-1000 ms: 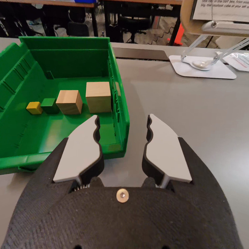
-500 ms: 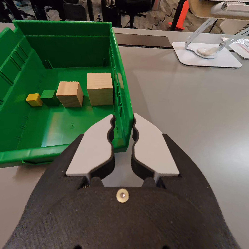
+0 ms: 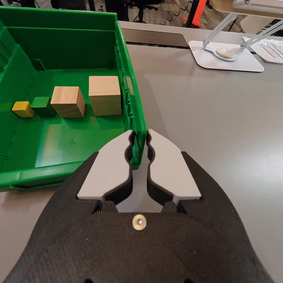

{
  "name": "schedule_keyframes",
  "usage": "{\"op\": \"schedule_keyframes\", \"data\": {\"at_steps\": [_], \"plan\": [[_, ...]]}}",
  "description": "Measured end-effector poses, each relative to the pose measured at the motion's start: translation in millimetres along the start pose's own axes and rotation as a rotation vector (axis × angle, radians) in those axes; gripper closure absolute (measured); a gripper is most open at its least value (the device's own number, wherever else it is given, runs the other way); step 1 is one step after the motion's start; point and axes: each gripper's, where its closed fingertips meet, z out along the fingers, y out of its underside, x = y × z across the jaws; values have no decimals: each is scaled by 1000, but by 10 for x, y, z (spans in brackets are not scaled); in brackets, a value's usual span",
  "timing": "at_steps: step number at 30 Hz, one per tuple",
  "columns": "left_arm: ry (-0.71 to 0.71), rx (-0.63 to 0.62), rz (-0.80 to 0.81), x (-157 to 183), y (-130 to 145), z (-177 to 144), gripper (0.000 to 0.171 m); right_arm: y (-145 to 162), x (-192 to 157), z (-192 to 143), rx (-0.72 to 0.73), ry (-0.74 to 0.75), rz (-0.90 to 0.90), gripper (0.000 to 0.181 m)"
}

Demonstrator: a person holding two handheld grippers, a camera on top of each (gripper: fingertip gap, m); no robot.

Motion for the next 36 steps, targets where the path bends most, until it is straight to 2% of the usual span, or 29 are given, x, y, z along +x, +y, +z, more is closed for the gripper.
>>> {"op": "schedule_keyframes", "data": {"at_steps": [3, 7, 12, 15, 21, 28, 33, 36], "plan": [[-2, -1, 1, 0, 1, 1, 155, 1, 67, -5, 20, -6, 12, 167], [-5, -2, 8, 2, 3, 1, 155, 9, 213, -18, 43, 58, 61, 172], [-7, -4, 11, 2, 6, 5, 154, 5, 213, -11, 33, 77, 94, 172], [-8, -5, 13, 5, 10, 9, 153, 9, 213, -10, 6, 120, 66, 172], [-6, -10, 15, 10, 19, 13, 152, 17, 117, 12, -55, 205, -96, 159], [-3, -17, 15, 14, 33, 19, 151, -7, 39, 6, -48, 214, -104, 167], [0, -22, 13, 18, 41, 23, 150, 12, 96, -8, -43, 236, -58, 153], [-2, -43, 16, 11, 74, 33, 151, -87, 123, -61, 29, 239, 4, 142]]}}
